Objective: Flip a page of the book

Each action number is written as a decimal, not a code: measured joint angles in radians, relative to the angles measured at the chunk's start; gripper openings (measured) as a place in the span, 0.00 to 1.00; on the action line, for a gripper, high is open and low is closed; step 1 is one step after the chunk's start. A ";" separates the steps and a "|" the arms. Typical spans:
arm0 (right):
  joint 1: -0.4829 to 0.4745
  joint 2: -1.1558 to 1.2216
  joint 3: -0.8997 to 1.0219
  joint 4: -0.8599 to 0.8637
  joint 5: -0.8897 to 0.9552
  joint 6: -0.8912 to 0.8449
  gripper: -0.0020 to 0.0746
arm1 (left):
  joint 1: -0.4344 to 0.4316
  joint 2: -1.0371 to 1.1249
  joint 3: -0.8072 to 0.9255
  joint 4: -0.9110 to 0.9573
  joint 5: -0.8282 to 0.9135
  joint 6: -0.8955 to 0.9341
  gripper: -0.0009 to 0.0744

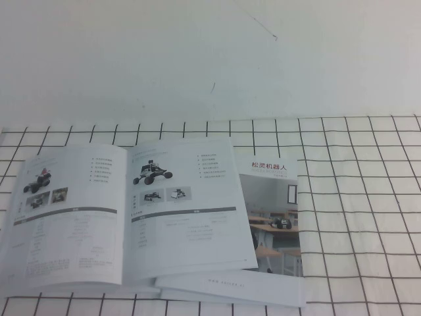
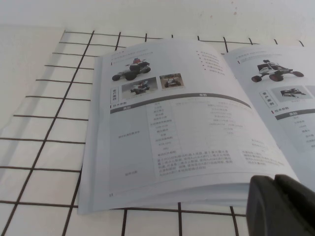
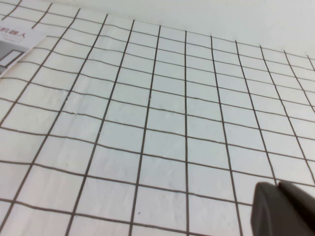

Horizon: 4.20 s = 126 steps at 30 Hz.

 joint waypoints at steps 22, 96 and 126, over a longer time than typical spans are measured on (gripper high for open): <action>0.000 0.000 0.000 0.000 0.000 0.000 0.02 | 0.000 0.000 0.000 0.000 0.000 0.000 0.01; 0.000 0.000 0.001 -0.020 -1.076 0.012 0.02 | 0.000 0.000 -0.036 0.065 -1.110 -0.554 0.01; 0.000 0.492 -1.123 0.132 -0.138 -0.011 0.02 | -0.032 0.315 -0.891 0.395 0.056 -0.495 0.01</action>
